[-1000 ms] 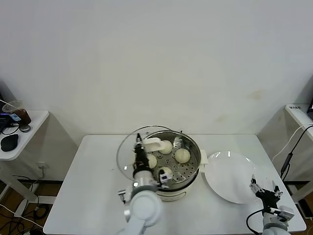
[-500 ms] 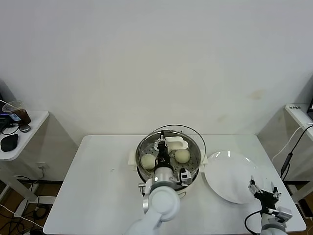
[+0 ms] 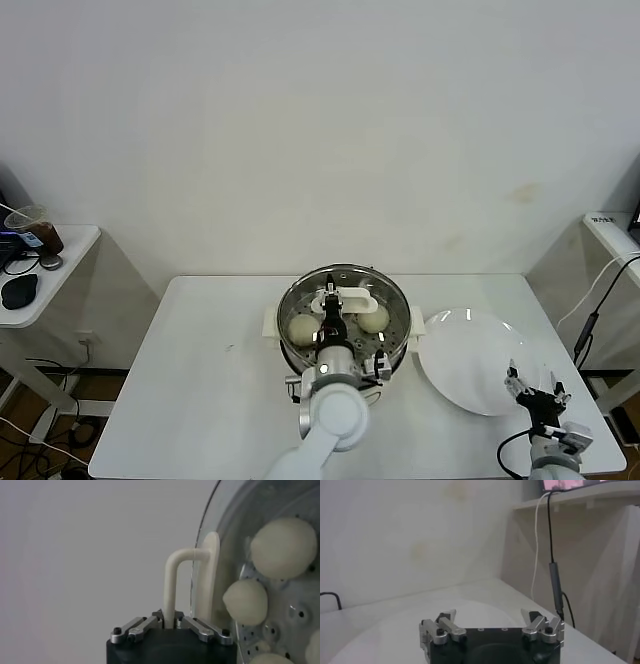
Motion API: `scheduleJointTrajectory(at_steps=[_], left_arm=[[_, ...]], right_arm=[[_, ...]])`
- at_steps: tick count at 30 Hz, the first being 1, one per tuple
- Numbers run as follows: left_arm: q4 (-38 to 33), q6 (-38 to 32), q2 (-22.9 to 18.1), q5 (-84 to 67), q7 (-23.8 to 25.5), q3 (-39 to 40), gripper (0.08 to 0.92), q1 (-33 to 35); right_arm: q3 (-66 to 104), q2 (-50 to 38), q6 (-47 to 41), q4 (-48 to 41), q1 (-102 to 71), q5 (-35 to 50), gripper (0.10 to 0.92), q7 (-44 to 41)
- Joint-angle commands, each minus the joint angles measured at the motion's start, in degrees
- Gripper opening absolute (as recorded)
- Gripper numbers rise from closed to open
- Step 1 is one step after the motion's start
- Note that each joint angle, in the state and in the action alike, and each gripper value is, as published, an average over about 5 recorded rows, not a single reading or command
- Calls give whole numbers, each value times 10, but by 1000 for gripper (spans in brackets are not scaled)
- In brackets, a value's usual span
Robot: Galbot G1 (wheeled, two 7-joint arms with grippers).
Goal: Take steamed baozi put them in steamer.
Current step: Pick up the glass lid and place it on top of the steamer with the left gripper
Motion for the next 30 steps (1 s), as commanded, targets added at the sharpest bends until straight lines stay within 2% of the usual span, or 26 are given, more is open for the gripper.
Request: scheduleJointTrajectory(at_steps=[1, 17, 27, 30], left_arm=[[18, 0, -1, 24, 7, -1, 175, -1], [16, -1, -1, 6, 3, -3, 175, 0], [13, -1, 3, 2, -18, 0, 178, 11], [2, -2, 8, 0, -23, 5, 224, 17]], right_arm=[[-2, 3, 1, 0, 1, -1, 823, 0], [-4, 4, 3, -2, 1, -5, 823, 0], [-5, 6, 3, -3, 2, -6, 823, 0], [-5, 6, 3, -3, 3, -6, 823, 0]])
